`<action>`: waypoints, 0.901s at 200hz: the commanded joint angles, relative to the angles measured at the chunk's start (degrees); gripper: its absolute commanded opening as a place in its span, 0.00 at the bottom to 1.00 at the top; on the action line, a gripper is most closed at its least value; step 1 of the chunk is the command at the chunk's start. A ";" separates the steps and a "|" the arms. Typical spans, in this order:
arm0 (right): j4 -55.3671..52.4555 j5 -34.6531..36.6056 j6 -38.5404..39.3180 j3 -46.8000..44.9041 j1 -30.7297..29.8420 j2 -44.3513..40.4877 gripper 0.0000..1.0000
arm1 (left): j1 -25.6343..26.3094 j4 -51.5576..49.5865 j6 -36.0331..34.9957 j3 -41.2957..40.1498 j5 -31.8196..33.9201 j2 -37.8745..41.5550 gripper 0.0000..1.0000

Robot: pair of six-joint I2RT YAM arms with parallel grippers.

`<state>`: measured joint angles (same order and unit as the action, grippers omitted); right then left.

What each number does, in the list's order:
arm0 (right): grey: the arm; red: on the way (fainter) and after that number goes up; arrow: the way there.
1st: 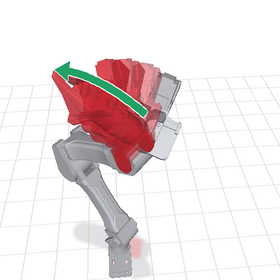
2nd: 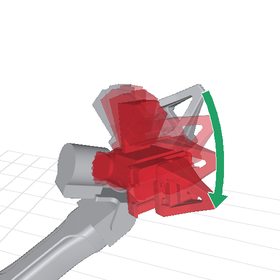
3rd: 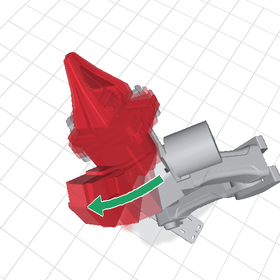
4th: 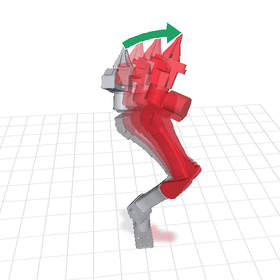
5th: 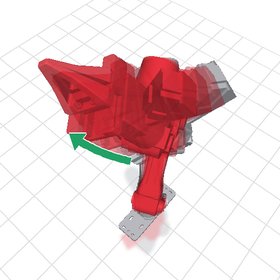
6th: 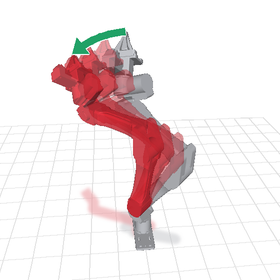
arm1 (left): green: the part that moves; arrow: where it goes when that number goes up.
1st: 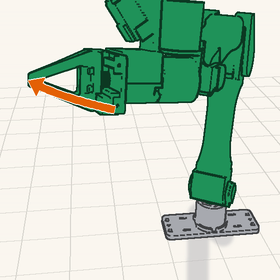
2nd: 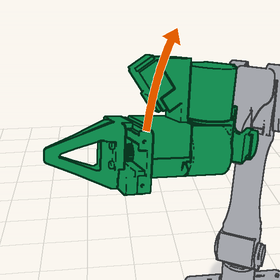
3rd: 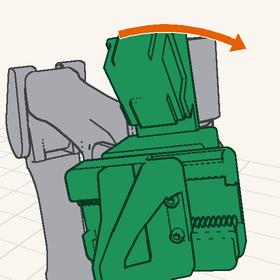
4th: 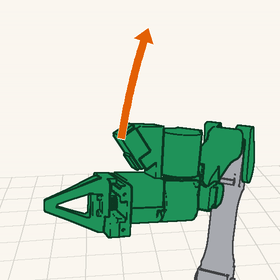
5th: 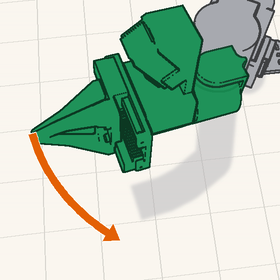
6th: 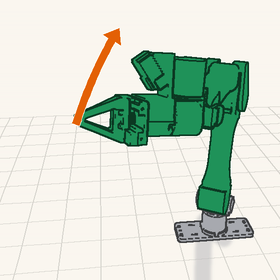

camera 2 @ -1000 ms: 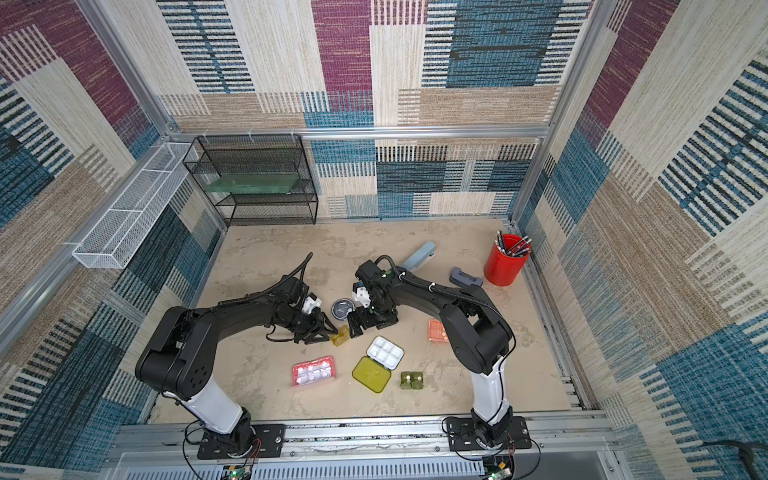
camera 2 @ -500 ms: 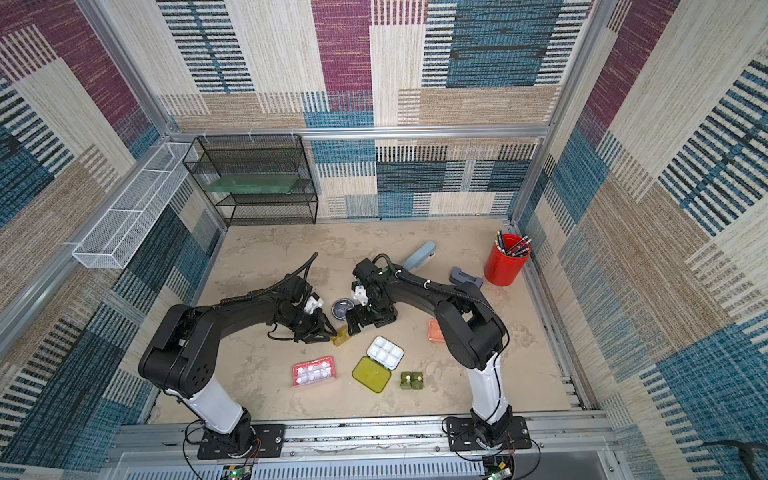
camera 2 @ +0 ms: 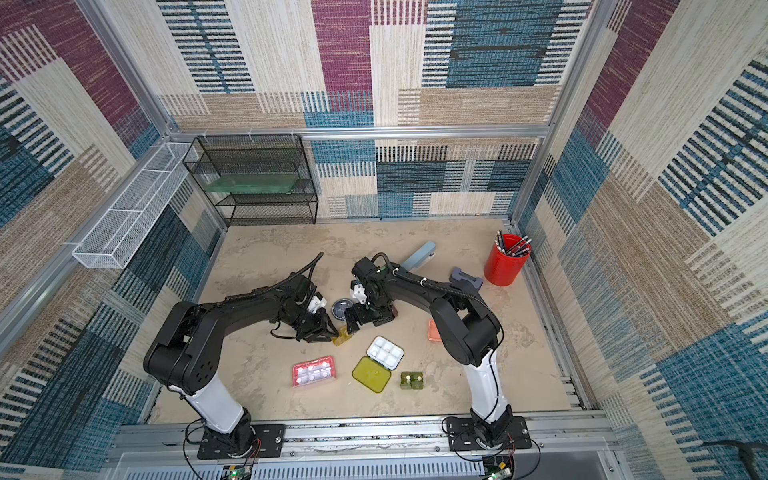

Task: Close pillboxes
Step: Close the lid on the pillbox.

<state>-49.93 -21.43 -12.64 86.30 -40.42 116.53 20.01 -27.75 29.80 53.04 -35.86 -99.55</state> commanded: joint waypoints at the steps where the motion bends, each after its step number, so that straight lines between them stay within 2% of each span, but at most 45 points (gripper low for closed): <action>1: 0.19 -0.56 -0.47 1.29 0.17 0.78 0.95 | 0.05 -0.53 -2.05 0.57 0.61 -0.55 0.34; 97: -0.52 -1.93 -1.42 6.10 0.26 5.61 0.95 | 0.20 -0.99 -2.64 1.07 0.38 -1.01 0.31; 180: -0.96 -1.88 -1.33 6.68 0.60 7.83 0.95 | 0.20 -0.78 -1.90 1.45 0.03 -0.58 0.31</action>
<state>-50.85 -24.51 -13.76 93.47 -39.75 122.98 20.16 -27.97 29.39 53.87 -35.94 -100.38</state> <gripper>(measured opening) 0.946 0.306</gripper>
